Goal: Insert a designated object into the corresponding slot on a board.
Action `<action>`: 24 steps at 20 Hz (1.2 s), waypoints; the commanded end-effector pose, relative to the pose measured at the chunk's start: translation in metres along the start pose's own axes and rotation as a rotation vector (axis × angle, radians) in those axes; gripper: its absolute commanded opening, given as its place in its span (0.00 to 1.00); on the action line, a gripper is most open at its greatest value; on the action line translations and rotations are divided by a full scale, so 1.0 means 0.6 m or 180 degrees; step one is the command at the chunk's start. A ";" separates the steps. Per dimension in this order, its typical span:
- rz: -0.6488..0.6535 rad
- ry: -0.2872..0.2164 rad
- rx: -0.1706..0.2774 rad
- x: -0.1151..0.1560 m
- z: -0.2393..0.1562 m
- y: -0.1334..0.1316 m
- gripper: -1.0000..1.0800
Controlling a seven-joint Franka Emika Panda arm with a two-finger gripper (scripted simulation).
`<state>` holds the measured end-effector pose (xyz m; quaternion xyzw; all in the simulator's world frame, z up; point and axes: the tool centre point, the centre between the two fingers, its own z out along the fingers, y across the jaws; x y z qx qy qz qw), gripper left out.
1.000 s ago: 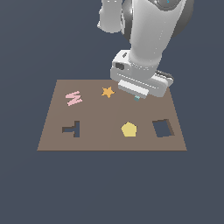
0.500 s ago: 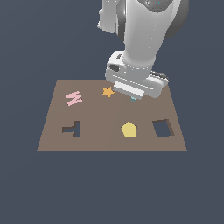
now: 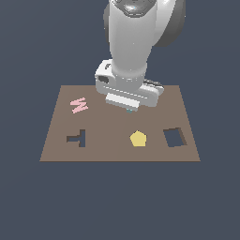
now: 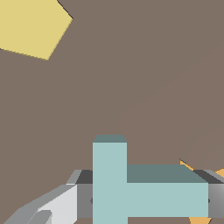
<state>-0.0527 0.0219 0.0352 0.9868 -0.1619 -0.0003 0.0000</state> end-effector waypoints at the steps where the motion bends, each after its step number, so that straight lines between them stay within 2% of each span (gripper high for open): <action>1: -0.0123 0.0001 0.0000 0.022 -0.001 0.025 0.00; 13: -0.0790 0.0001 -0.0001 0.159 -0.006 0.135 0.00; 24: -0.1211 0.0000 -0.0001 0.257 -0.009 0.184 0.00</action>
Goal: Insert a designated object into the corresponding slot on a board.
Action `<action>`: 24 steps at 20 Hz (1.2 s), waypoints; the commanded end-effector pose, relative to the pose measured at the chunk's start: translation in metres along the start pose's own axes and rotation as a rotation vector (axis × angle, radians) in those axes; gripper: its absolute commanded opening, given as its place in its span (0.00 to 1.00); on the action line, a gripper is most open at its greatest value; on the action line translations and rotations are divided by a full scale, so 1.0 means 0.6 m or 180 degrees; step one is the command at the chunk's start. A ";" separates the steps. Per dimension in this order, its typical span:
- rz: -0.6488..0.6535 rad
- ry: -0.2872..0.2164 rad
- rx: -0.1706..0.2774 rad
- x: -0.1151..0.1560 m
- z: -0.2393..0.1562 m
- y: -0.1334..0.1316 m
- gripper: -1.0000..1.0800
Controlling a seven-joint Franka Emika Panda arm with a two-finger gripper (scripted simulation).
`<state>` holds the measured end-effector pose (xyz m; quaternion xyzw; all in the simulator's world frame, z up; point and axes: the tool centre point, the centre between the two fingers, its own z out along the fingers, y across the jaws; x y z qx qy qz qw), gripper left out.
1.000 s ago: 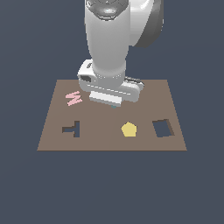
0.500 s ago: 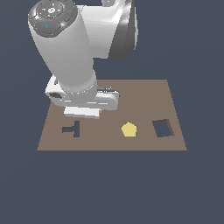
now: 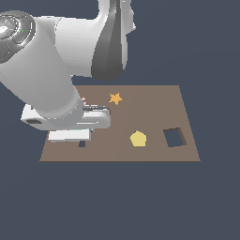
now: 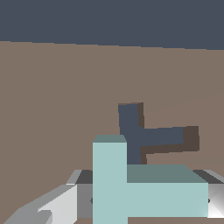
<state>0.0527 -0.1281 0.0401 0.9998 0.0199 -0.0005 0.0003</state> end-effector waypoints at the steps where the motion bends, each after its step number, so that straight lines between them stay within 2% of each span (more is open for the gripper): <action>1: -0.0072 0.0001 0.0001 0.013 -0.001 0.011 0.00; 9: -0.0179 0.0000 0.0001 0.036 -0.001 0.028 0.00; 21: -0.0184 0.0000 0.0013 0.039 0.015 0.029 0.00; 22: -0.0184 0.0000 0.0013 0.039 0.015 0.029 0.96; 24: -0.0184 0.0000 0.0013 0.039 0.015 0.029 0.96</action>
